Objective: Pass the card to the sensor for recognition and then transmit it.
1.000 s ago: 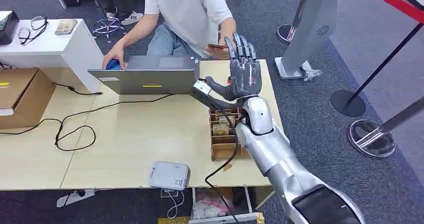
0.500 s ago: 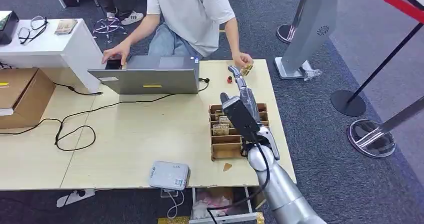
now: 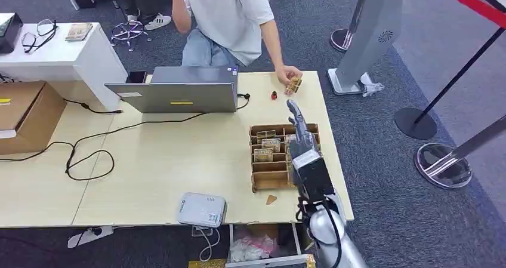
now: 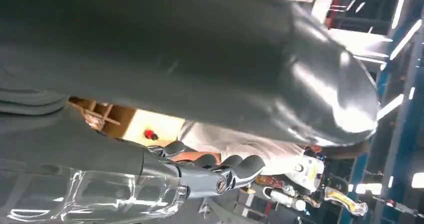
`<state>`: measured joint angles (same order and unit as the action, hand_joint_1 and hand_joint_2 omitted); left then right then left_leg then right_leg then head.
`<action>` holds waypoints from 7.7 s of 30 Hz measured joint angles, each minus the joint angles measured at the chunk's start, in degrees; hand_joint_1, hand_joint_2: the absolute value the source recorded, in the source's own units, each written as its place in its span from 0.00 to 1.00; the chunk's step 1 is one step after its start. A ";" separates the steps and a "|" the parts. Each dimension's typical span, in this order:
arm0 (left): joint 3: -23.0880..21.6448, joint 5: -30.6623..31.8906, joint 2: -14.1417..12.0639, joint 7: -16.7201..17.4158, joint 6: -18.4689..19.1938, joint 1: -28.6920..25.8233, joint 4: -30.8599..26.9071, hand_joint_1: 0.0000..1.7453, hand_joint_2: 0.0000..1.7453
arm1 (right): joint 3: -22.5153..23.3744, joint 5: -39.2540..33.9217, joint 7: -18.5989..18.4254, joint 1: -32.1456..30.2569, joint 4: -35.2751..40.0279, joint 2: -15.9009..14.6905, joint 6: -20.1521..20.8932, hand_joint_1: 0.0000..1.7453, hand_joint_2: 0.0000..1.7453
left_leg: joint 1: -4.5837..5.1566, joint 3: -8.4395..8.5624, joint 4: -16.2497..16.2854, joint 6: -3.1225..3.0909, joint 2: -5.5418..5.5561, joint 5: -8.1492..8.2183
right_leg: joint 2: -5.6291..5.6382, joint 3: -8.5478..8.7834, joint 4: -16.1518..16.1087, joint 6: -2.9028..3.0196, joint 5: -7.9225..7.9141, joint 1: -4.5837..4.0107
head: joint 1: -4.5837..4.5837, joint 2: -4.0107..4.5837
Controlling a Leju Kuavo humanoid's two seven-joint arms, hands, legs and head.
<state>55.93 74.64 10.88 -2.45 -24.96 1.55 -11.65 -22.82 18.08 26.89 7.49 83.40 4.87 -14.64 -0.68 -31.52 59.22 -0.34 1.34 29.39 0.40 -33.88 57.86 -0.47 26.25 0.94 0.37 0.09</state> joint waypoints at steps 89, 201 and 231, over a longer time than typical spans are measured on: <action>3.34 -0.79 0.81 0.66 -0.83 0.57 -0.02 0.00 0.00 | -2.64 43.29 -15.24 -2.46 -1.35 -8.68 -0.94 0.00 1.00 | 0.01 0.00 0.00 0.00 -0.01 0.00 | 0.00 0.01 0.00 0.00 -0.01 0.01 | -0.02 0.00; 4.04 1.60 -0.44 -1.88 1.27 0.50 -0.02 0.00 0.00 | -7.30 49.72 -20.88 8.90 -14.42 -20.79 1.05 0.92 1.00 | 0.02 0.02 0.01 -0.01 0.00 -0.01 | 0.00 0.02 -0.01 -0.01 -0.02 0.01 | -0.02 0.00; 4.04 2.34 -0.46 -3.06 1.58 0.49 0.00 0.00 0.00 | -2.74 45.98 -20.02 8.97 -3.04 -24.83 -1.35 1.00 1.00 | 0.03 0.02 0.01 -0.01 0.00 -0.01 | 0.00 0.02 -0.01 -0.01 -0.02 0.02 | -0.02 0.00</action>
<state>59.98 76.98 10.43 -5.51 -23.39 2.04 -11.65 -25.55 64.06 6.86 16.45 80.36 -19.95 -16.00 -0.65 -31.50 59.24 -0.35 1.35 29.38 0.40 -33.87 57.85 -0.48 26.23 0.96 0.35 0.09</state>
